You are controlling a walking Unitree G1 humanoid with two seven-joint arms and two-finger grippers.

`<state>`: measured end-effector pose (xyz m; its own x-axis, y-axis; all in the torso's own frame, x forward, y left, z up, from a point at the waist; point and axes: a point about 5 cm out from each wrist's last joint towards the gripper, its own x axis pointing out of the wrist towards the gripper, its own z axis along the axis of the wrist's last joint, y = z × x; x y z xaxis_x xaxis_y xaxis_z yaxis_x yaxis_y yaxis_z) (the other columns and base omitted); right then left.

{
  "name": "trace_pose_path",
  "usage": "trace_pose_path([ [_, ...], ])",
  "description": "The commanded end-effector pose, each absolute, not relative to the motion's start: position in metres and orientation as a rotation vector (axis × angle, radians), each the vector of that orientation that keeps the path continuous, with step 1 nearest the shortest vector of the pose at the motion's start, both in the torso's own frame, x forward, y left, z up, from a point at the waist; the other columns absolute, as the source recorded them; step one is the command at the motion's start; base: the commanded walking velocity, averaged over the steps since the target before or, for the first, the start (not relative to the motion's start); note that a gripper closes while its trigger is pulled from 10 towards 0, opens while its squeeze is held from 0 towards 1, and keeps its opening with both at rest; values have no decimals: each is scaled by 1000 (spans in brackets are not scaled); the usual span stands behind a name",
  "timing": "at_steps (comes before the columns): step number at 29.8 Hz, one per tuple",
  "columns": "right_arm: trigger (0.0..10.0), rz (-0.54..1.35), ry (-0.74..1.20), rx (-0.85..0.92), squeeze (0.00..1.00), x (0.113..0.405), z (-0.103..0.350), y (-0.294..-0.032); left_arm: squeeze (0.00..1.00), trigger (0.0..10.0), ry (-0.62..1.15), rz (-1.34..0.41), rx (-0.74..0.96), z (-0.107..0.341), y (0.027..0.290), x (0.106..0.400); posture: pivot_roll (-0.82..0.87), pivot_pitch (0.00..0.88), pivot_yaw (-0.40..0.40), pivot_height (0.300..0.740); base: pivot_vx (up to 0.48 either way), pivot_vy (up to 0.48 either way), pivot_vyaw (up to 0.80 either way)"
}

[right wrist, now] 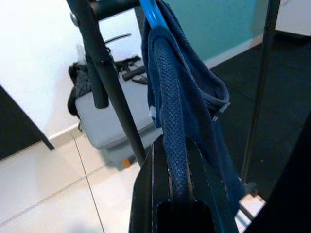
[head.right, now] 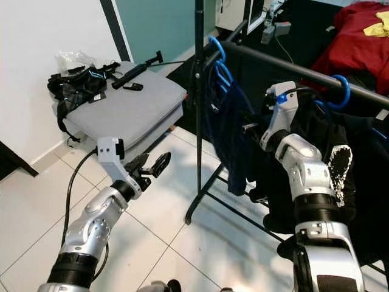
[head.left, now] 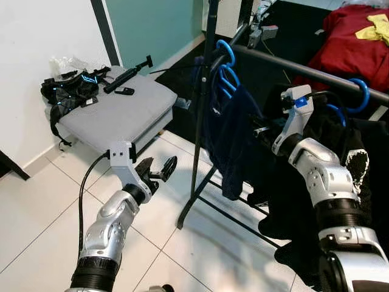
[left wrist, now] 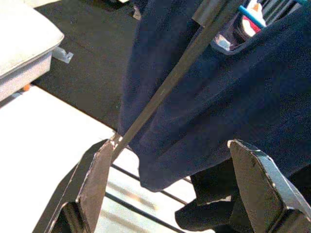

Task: Hang hanger

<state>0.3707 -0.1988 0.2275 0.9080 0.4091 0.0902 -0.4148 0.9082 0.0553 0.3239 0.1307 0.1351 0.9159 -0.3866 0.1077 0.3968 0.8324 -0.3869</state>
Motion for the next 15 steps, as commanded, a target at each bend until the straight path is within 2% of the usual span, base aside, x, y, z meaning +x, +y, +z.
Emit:
trace_pose_path([
  [1,0,408,-228,110,0,365,258,-204,0,10000,0,-413,-413,129,133,320,-24,214,51,740,0,0,0],
  [6,0,412,-287,171,0,359,262,-198,0,10000,2,-412,-415,129,133,320,-23,213,54,740,0,0,0],
  [10,0,479,-417,259,0,345,277,-187,0,10000,2,-412,-415,129,134,319,-19,210,58,740,0,0,0],
  [15,0,527,-469,289,0,334,286,-179,0,10000,3,-412,-413,129,135,319,-20,209,61,740,0,0,0],
])
